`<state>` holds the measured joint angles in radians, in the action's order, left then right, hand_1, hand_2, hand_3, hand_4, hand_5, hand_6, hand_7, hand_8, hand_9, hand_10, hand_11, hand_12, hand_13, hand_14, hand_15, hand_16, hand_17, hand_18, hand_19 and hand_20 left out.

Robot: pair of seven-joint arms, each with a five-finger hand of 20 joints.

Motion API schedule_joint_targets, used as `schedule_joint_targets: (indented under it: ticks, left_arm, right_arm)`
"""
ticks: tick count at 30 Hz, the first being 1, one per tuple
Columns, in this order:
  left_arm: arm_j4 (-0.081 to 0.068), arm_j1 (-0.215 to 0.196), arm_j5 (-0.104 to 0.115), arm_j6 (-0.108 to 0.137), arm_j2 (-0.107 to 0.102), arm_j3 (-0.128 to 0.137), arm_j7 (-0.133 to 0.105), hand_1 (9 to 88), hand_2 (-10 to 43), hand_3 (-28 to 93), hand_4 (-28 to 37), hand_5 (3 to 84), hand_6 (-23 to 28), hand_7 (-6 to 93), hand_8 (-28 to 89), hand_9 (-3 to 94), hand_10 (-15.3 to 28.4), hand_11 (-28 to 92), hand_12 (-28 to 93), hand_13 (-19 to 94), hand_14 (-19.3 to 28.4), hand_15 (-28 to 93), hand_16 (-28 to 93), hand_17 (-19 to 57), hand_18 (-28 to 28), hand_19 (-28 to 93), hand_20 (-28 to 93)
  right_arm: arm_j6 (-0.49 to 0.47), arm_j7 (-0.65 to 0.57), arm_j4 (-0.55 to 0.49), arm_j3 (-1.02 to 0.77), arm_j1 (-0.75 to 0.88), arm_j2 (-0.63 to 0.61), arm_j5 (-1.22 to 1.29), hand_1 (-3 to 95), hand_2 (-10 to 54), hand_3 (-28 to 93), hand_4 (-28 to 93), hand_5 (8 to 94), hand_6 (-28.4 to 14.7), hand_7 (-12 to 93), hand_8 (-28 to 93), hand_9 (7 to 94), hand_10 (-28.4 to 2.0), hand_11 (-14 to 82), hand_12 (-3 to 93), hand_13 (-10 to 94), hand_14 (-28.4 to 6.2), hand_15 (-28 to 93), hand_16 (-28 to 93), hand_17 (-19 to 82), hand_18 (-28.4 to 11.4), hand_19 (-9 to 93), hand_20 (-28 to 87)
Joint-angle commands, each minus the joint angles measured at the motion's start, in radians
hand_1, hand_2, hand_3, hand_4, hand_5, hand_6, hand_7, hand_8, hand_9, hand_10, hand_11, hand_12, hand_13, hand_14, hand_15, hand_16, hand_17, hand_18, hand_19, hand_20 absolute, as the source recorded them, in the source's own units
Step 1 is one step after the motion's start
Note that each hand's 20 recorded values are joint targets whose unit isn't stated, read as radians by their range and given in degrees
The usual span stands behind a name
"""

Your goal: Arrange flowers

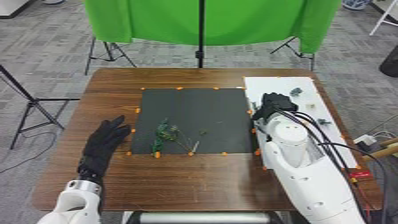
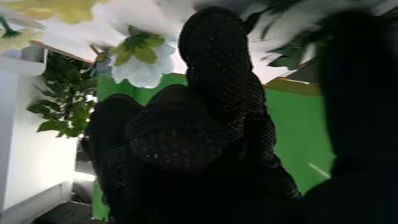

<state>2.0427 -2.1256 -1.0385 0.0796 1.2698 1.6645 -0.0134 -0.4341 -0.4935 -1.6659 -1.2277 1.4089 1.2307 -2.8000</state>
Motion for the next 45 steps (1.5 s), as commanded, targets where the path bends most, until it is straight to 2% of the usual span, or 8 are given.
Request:
schedule_joint_targets:
  ticks: [1, 6, 12, 20, 24, 30, 40, 45]
  left_arm:
    - [0.004, -0.014, -0.008, -0.012, 0.006, 0.007, 0.022, 19.2, 0.7, 64, -28.2, 42.1, 4.4, 4.5, -5, 44.4, 12.3, 14, 15, 33, 15.1, 9, 6, 1.3, 13.0, 6, 19]
    - [0.004, -0.015, -0.007, -0.016, 0.007, 0.007, 0.028, 19.4, 0.6, 64, -28.2, 42.1, 4.4, 4.5, -5, 44.4, 12.4, 14, 15, 33, 15.1, 9, 6, 1.3, 13.0, 5, 19]
    - [0.003, -0.011, -0.009, -0.015, 0.007, 0.006, 0.025, 19.8, 0.3, 64, -27.9, 42.1, 4.6, 4.5, -5, 44.4, 12.5, 14, 15, 33, 15.1, 9, 6, 1.2, 13.1, 6, 19]
    - [0.004, -0.013, -0.007, -0.016, 0.009, 0.006, 0.021, 20.1, 0.3, 64, -27.5, 42.1, 4.8, 4.4, -5, 44.3, 12.3, 14, 15, 32, 15.1, 9, 6, 1.2, 13.1, 6, 19]
    - [0.005, -0.015, -0.008, -0.017, 0.008, 0.006, 0.019, 20.2, 0.3, 64, -27.1, 42.1, 4.8, 4.4, -5, 44.2, 12.3, 14, 15, 32, 15.1, 9, 6, 1.2, 13.1, 6, 19]
    - [0.006, -0.014, -0.008, -0.019, 0.007, 0.007, 0.019, 20.4, 0.4, 64, -27.0, 42.1, 4.8, 4.3, -5, 44.2, 12.5, 14, 15, 32, 15.2, 9, 6, 1.2, 13.2, 6, 19]
    - [0.009, -0.019, -0.009, -0.017, 0.008, 0.01, 0.019, 20.4, 0.2, 64, -26.9, 42.0, 4.8, 4.3, -5, 44.2, 12.5, 14, 15, 32, 15.2, 9, 6, 1.2, 13.1, 6, 19]
    - [0.011, -0.027, -0.007, -0.013, 0.009, 0.012, 0.016, 20.4, 0.2, 64, -26.9, 42.0, 4.8, 4.3, -5, 44.2, 12.5, 14, 15, 32, 15.2, 9, 6, 1.2, 13.1, 6, 19]
  right_arm:
    - [-0.009, -0.003, 0.082, 0.005, 0.083, 0.052, 0.106, 56.4, -9.5, 40, 3, 82.3, -5.2, 19, 20, 89.6, -13.4, 38.9, 28.0, 94, -1.9, 59, 34, 70, -9.0, 93, 58]
    - [0.074, 0.005, 0.083, -0.011, 0.106, 0.05, 0.136, 57.5, -9.5, 51, 4, 83.2, -3.2, 26, 23, 90.6, -11.8, 43.8, 28.4, 94, -1.2, 64, 33, 72, -9.4, 93, 62]
    - [0.258, 0.047, 0.075, -0.032, 0.116, 0.028, 0.16, 54.8, -9.5, 55, 9, 81.4, -3.0, 33, 25, 88.9, -10.5, 52.1, 28.0, 93, -1.3, 70, 34, 73, -10.6, 93, 69]
    - [0.432, 0.081, -0.03, -0.02, 0.113, -0.038, 0.236, 53.1, -9.5, 59, 13, 78.6, -2.9, 43, 24, 87.8, -10.5, 58.6, 26.0, 93, -1.3, 74, 34, 74, -11.4, 93, 74]
    - [0.438, 0.089, -0.112, 0.012, 0.117, -0.069, 0.283, 52.9, -9.5, 60, 14, 78.2, -3.2, 44, 24, 87.6, -10.5, 59.5, 25.8, 93, -1.4, 75, 34, 75, -11.5, 93, 74]
    - [0.37, 0.098, -0.211, 0.086, 0.129, -0.092, 0.334, 52.9, -9.5, 60, 14, 78.0, -3.1, 45, 24, 87.8, -10.4, 60.0, 25.4, 93, -1.3, 75, 34, 75, -11.5, 93, 74]
    - [0.243, 0.088, -0.24, 0.153, 0.14, -0.092, 0.332, 53.1, -9.5, 60, 13, 78.1, -3.1, 45, 24, 87.7, -10.5, 60.0, 25.1, 93, -1.1, 75, 34, 74, -11.4, 93, 74]
    - [0.229, 0.099, -0.231, 0.162, 0.155, -0.098, 0.314, 53.1, -9.5, 60, 13, 78.0, -3.1, 45, 24, 87.6, -10.5, 59.8, 25.2, 93, -1.0, 75, 34, 74, -11.3, 93, 74]
